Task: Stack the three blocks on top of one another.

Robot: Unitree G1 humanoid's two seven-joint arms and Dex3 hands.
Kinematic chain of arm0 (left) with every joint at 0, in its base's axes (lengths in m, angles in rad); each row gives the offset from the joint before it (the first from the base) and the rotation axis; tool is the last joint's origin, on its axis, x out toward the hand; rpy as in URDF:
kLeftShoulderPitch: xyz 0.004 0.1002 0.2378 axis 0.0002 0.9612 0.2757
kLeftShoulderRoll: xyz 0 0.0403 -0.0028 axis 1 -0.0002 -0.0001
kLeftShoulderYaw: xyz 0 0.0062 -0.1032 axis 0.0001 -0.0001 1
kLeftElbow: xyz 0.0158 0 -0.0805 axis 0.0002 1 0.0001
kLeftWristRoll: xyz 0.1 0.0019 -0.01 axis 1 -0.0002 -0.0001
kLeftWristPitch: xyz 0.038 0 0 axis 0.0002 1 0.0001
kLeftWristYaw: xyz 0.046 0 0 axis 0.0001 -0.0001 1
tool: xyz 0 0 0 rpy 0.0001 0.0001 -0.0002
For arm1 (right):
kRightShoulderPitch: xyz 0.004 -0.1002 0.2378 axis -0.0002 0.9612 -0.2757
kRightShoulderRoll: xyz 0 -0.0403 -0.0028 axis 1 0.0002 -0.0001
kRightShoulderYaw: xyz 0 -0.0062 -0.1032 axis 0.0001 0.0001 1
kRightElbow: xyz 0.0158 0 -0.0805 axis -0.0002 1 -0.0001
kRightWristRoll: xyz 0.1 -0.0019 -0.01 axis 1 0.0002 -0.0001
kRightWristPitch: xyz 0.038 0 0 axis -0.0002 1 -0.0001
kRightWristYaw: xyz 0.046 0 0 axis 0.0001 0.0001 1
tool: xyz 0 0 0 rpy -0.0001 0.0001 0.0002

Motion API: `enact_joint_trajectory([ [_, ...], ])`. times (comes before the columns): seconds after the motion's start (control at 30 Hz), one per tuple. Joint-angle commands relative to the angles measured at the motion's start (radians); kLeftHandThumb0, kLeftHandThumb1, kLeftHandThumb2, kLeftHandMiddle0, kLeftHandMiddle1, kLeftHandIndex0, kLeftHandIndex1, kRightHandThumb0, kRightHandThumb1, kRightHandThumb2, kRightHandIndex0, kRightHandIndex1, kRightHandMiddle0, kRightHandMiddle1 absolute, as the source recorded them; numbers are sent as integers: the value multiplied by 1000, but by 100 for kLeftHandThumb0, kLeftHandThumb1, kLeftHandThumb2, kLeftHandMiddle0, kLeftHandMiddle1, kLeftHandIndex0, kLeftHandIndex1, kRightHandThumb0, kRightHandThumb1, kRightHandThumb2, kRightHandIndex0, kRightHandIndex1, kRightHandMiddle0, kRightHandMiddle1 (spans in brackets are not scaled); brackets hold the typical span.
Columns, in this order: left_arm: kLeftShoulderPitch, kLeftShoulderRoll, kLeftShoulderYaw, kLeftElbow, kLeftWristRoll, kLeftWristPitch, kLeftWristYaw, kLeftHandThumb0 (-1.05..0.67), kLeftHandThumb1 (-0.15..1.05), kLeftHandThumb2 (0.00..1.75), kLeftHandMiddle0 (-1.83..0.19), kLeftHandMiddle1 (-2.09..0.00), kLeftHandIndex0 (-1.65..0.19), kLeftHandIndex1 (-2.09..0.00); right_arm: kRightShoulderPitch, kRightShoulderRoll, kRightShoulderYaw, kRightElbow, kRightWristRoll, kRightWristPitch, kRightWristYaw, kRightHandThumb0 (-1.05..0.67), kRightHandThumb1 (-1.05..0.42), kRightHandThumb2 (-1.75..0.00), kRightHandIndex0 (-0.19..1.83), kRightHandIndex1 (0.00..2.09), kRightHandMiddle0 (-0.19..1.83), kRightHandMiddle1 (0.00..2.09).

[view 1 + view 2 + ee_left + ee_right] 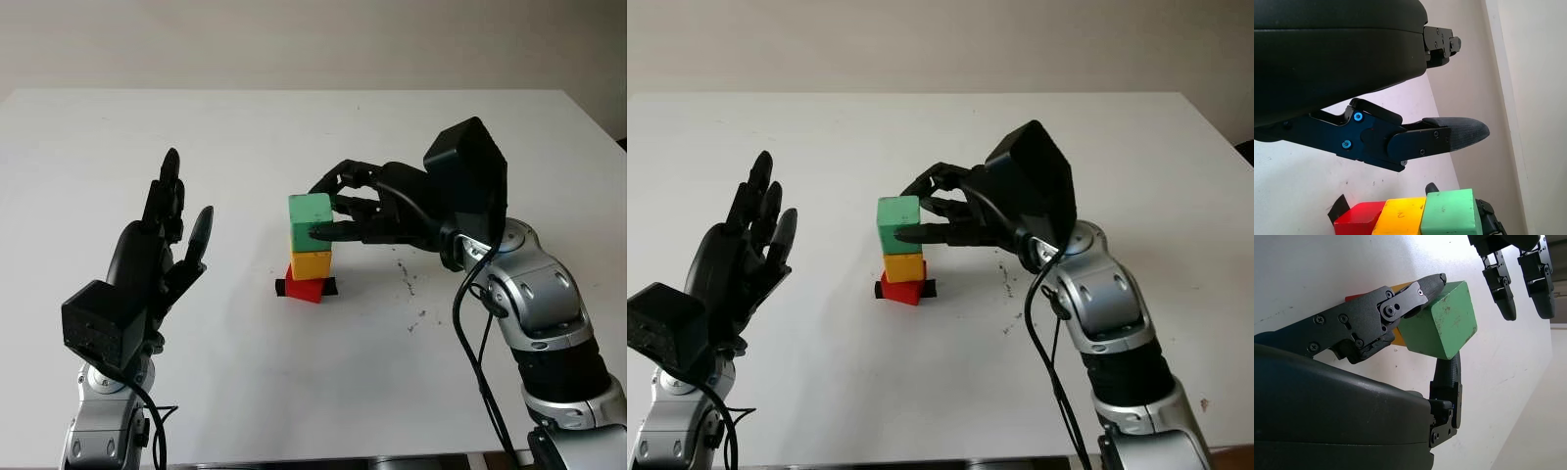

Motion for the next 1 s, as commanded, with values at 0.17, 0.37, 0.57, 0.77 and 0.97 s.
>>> enact_joint_trajectory([
  [0.17,2,7,5,-19,2,0,-1,-68,105,52,8,-5,6,-5,18,-45,-4,0,-1,-37,48,-51,-93,-4,20,2,13,143],
  [0.37,-2,5,7,-6,-1,-12,-4,-67,105,52,8,-5,6,-5,39,-116,14,4,-22,-170,137,-78,-89,-6,1,2,-10,67],
  [0.57,-7,8,8,8,1,-24,-5,-66,105,52,7,-5,6,-5,85,-143,-6,-41,-48,-290,156,-92,-90,-5,-19,0,-19,3],
  [0.77,-13,13,18,22,-5,-24,-8,-65,105,52,8,-5,7,-5,180,-87,-163,-154,22,-365,60,-94,-91,-5,-19,0,-19,0],
  [0.97,-30,12,11,49,3,-22,-7,-66,105,52,8,-6,7,-5,329,-13,-246,-261,-15,-388,-125,-84,-104,-48,-19,0,-19,0],
])
